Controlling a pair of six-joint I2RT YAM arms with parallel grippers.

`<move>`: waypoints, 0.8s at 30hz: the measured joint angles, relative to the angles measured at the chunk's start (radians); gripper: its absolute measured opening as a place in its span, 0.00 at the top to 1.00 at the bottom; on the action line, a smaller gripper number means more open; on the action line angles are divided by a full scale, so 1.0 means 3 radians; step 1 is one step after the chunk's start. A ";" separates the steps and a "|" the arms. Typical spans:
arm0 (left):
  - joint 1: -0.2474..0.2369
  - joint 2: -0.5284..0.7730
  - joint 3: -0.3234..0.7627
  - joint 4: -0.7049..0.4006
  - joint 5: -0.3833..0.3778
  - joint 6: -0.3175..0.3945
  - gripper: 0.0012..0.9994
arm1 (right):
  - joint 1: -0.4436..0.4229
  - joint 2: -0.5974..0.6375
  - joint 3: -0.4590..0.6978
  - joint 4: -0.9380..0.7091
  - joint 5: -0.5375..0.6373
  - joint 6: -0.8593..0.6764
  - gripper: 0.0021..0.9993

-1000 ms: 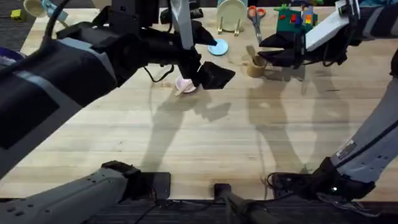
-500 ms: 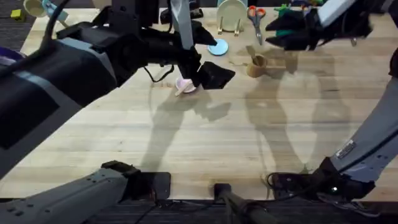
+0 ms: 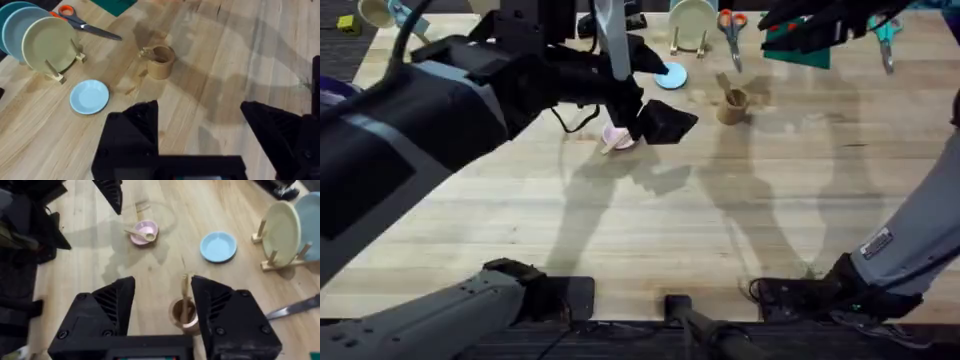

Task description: Pick up a utensil and set it on the pink plate, then put the other utensil in the container.

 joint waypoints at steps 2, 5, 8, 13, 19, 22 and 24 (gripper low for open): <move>0.0000 0.0000 0.0000 0.0001 0.0000 0.0000 0.00 | 0.0035 -0.0126 0.0000 0.0000 0.0102 0.0225 0.32; 0.0000 0.0001 0.0000 0.0001 0.0000 0.0000 0.01 | 0.0115 -0.0334 0.0001 0.0000 0.0276 0.0569 0.33; 0.0000 0.0000 0.0000 0.0001 0.0000 0.0000 0.01 | 0.0222 -0.0523 0.0008 0.0000 0.0456 0.0915 0.33; 0.0000 0.0000 0.0000 0.0000 0.0000 0.0000 0.01 | 0.0397 -0.0751 0.0018 0.0000 0.0783 0.1488 0.34; 0.0000 0.0000 0.0000 0.0000 0.0000 0.0000 0.00 | 0.0572 -0.0982 0.0018 0.0000 0.1253 0.2142 0.34; 0.0000 0.0000 0.0000 0.0000 0.0000 0.0000 0.00 | 0.0639 -0.1112 0.0018 0.0000 0.1448 0.2416 0.35; 0.0000 0.0000 0.0000 0.0000 0.0000 0.0000 0.01 | 0.0675 -0.1190 0.0018 0.0000 0.1565 0.2587 0.35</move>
